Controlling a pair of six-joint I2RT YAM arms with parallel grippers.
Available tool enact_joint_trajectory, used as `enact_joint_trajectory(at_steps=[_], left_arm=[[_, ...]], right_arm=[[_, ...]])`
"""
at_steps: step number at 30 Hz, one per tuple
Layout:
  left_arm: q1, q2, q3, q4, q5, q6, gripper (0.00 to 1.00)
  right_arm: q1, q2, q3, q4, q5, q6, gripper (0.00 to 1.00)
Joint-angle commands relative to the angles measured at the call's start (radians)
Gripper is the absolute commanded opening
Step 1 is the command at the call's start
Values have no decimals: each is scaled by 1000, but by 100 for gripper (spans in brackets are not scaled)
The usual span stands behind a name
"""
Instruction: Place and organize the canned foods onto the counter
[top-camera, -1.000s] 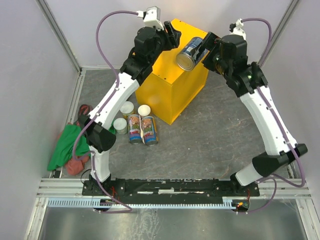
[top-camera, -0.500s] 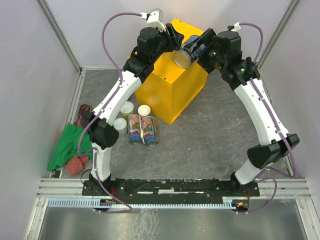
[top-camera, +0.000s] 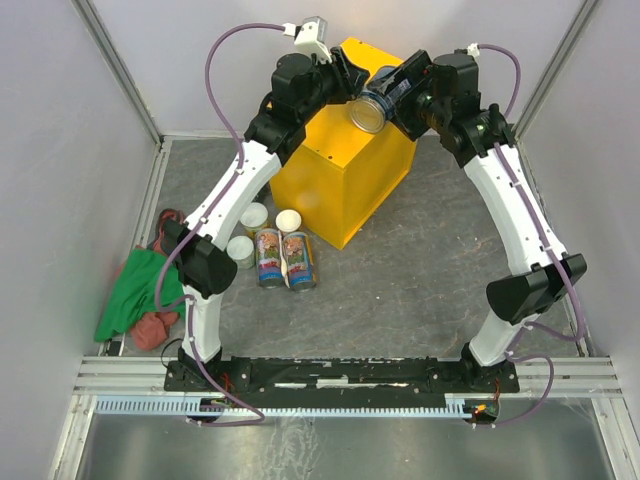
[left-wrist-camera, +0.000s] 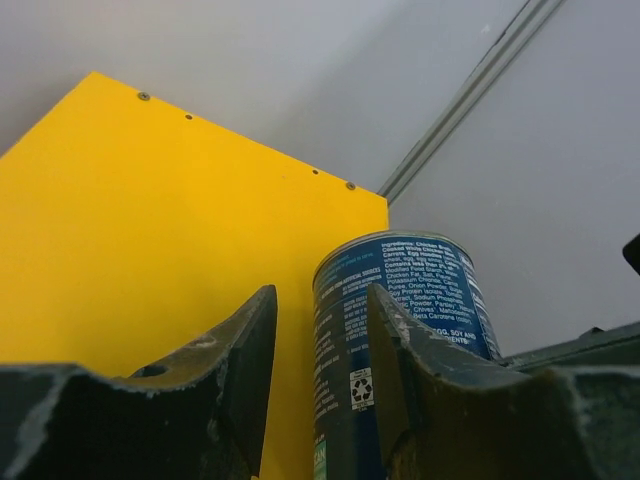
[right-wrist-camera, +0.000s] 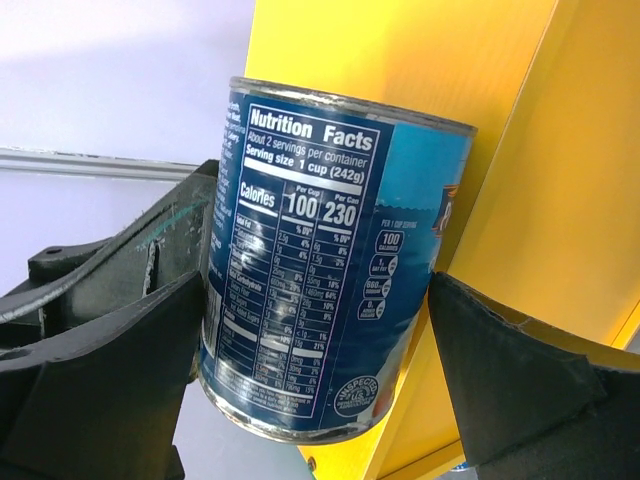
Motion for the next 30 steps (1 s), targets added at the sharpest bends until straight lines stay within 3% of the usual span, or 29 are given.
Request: enact_joint_trajectory(at_steps=[1, 18, 21, 26, 30], left_arm=[[8, -14, -11, 32, 93, -21, 46], [16, -21, -63, 71, 223, -17, 40], [20, -26, -80, 81, 223, -37, 39], [49, -60, -132, 89, 148, -122, 41], [82, -112, -227, 165, 110, -220, 43]], right_arm=[[-19, 35, 44, -19, -14, 19, 99], [-31, 114, 30, 41, -108, -36, 100], [-33, 111, -11, 112, -151, -67, 84], [-32, 98, -36, 178, -198, -201, 38], [-31, 81, -35, 178, -196, -316, 20]])
